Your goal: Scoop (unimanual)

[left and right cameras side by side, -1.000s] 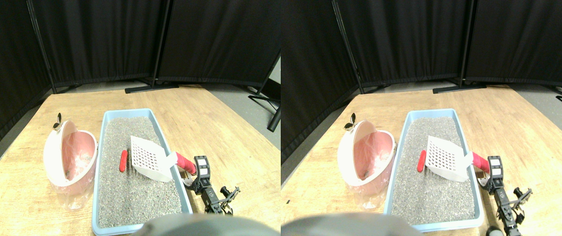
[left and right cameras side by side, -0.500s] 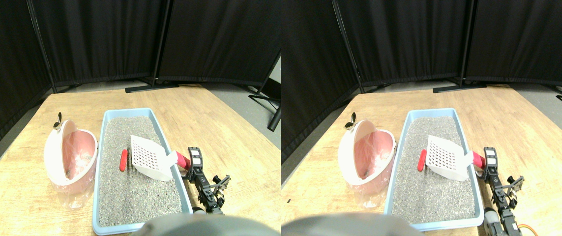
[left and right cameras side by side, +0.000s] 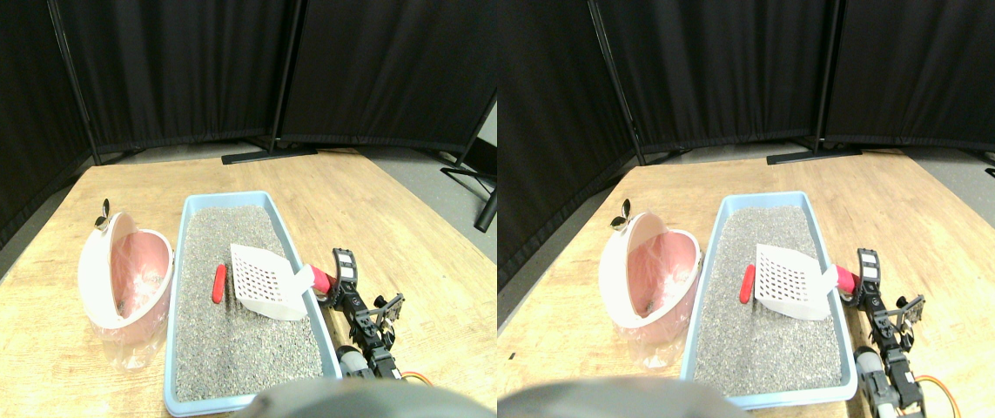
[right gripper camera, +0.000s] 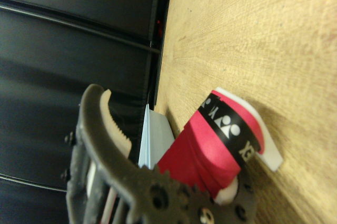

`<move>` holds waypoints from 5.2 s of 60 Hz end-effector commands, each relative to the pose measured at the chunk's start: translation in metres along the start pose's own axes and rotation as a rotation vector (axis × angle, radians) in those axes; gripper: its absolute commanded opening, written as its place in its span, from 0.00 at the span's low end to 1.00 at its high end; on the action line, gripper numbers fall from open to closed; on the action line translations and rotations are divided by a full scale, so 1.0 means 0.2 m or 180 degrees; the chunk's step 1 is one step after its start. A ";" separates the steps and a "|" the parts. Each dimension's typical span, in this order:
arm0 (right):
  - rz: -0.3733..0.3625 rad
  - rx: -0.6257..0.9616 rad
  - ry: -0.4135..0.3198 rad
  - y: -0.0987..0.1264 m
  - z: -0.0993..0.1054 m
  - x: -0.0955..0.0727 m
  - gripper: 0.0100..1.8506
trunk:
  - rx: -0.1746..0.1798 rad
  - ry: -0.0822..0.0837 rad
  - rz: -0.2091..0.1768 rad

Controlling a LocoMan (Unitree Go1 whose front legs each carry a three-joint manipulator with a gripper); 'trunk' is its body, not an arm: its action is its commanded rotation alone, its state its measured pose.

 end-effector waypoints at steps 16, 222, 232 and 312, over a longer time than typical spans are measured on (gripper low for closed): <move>0.0069 -0.0100 0.0008 0.02 0.00 0.04 0.44 | -0.0071 0.0055 0.0081; 0.2109 -0.3014 -0.0487 0.55 0.35 0.26 0.02 | -0.0528 0.0190 0.0645; 0.2471 -0.2903 -0.0162 0.65 0.13 0.18 0.02 | -0.0578 0.0229 0.0703; 0.1651 -0.0573 -0.0134 0.54 0.13 0.18 0.02 | -0.0619 0.0257 0.0658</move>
